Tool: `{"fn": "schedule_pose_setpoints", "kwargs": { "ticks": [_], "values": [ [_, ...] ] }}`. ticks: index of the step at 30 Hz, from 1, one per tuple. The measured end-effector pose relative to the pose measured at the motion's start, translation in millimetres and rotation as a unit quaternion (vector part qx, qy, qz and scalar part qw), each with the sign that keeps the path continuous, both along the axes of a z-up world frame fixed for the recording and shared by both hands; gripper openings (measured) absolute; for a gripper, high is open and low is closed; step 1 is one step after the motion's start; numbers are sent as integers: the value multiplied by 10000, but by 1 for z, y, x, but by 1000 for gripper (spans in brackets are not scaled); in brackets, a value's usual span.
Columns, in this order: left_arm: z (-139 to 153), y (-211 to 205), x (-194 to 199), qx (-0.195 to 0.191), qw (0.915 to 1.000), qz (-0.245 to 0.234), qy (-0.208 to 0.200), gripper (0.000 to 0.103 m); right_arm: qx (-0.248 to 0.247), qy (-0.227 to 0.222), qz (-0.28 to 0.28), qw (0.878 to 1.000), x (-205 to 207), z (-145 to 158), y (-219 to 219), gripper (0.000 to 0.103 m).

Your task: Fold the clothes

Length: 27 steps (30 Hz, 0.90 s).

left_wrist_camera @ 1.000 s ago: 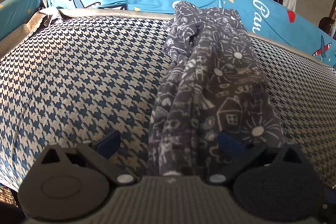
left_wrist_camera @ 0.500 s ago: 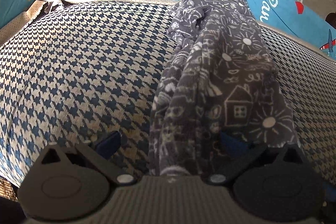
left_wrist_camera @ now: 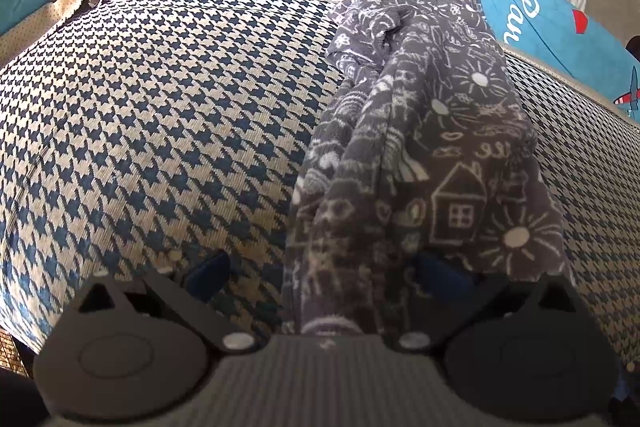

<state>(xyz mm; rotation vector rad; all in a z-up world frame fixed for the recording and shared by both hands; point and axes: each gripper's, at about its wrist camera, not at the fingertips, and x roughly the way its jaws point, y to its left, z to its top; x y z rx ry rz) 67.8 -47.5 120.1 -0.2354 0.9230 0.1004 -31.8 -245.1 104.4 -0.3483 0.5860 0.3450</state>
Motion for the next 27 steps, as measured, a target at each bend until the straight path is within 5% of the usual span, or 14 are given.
{"fn": "schedule_pose_setpoints", "kwargs": {
  "ticks": [8,12,27],
  "values": [
    [-2,1,1,-24,10000,8,18,103,77,-31,-340,9994,15,-4,-4,27],
    [-2,2,1,-51,10000,8,27,103,348,80,-475,9982,26,-4,-12,5],
    [1,11,3,-210,9995,243,19,103,-171,62,312,9993,-26,2,-7,4]
  ]
}}
